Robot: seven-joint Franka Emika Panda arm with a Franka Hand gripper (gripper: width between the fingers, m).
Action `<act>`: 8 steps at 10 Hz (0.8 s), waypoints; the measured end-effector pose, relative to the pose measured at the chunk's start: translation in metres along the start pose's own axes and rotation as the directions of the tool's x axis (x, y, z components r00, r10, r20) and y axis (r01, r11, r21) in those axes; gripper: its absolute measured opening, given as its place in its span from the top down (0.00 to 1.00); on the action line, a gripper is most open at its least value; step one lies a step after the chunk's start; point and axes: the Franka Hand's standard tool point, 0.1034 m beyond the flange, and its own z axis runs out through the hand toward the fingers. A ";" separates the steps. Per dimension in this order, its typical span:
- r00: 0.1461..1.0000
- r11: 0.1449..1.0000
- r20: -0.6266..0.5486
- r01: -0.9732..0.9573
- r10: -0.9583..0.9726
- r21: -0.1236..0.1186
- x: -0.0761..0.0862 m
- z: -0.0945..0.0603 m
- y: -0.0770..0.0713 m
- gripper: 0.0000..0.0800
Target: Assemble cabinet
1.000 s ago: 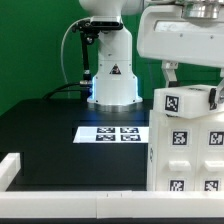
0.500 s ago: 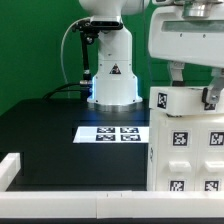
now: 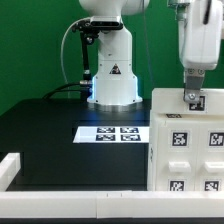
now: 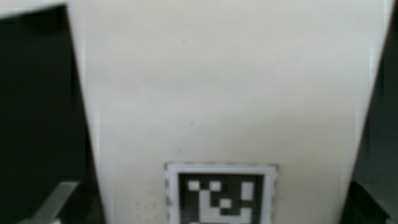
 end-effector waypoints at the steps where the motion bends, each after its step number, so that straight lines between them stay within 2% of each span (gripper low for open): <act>1: 1.000 1.000 0.000 0.023 -0.023 -0.001 0.000 0.000 0.000 0.30; 3: 1.000 1.000 -0.002 0.031 -0.031 -0.002 0.000 0.001 0.000 0.06; 4: 0.991 0.991 0.019 0.135 -0.135 0.012 -0.006 -0.006 -0.001 0.02; 6: 0.949 0.951 0.067 0.306 -0.309 0.050 -0.020 -0.028 0.002 0.00; 7: 0.891 0.893 0.063 0.444 -0.449 0.073 -0.020 -0.033 0.003 0.00; 8: 0.868 0.869 0.056 0.489 -0.493 0.074 -0.018 -0.032 0.002 0.00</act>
Offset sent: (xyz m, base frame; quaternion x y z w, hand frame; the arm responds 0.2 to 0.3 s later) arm 0.0004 0.0318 0.0240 -0.0220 -0.1014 -0.2653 0.9586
